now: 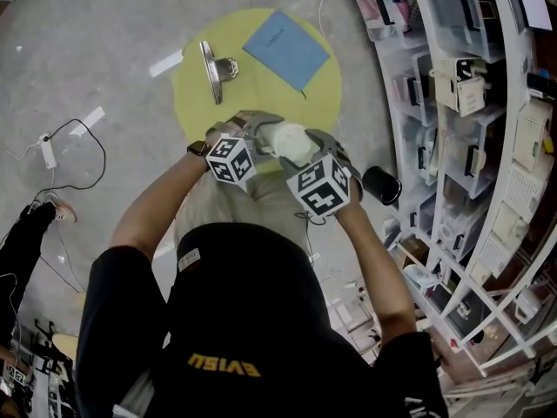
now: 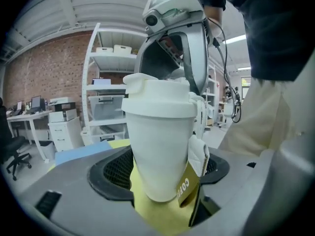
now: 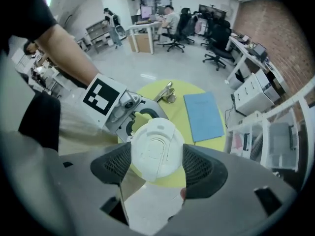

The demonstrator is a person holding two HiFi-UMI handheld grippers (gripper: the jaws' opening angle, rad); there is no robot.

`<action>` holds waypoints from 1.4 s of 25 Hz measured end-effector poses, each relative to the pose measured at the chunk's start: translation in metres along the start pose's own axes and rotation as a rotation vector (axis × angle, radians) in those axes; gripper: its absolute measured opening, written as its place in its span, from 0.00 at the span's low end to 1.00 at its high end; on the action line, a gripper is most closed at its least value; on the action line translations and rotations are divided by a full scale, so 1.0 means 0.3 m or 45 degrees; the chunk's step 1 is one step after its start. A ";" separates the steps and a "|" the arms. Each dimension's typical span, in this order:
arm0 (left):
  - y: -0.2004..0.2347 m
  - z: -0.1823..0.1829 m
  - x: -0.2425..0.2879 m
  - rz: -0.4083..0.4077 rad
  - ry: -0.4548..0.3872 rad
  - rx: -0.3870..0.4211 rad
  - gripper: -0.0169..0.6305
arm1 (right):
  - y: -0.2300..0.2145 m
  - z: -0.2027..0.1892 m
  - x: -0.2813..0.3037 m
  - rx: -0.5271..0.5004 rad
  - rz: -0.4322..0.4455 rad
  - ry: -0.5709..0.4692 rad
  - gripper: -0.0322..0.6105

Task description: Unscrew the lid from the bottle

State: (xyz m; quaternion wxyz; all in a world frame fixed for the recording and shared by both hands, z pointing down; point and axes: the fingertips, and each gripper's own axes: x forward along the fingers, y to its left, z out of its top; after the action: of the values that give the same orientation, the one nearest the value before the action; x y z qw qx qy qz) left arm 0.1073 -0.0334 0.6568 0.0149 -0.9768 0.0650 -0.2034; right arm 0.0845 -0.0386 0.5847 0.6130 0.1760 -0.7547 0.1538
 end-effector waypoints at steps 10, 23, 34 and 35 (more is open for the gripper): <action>0.000 -0.017 0.001 -0.027 0.023 -0.016 0.59 | 0.033 -0.014 0.021 -0.726 0.177 0.147 0.56; -0.005 -0.016 -0.019 -0.013 0.053 -0.007 0.59 | -0.011 0.014 -0.066 0.483 -0.084 -0.266 0.70; -0.002 -0.014 0.004 -0.020 0.052 -0.010 0.58 | -0.036 -0.023 -0.018 0.848 -0.192 -0.240 0.61; -0.002 -0.014 0.004 -0.023 0.054 -0.010 0.58 | -0.036 -0.021 -0.018 0.818 -0.189 -0.231 0.61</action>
State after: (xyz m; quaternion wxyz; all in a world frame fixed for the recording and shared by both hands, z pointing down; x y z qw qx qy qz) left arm 0.1068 -0.0330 0.6611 0.0077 -0.9729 0.0573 -0.2238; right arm 0.0960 -0.0450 0.5810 0.4660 0.4277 -0.7043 0.3223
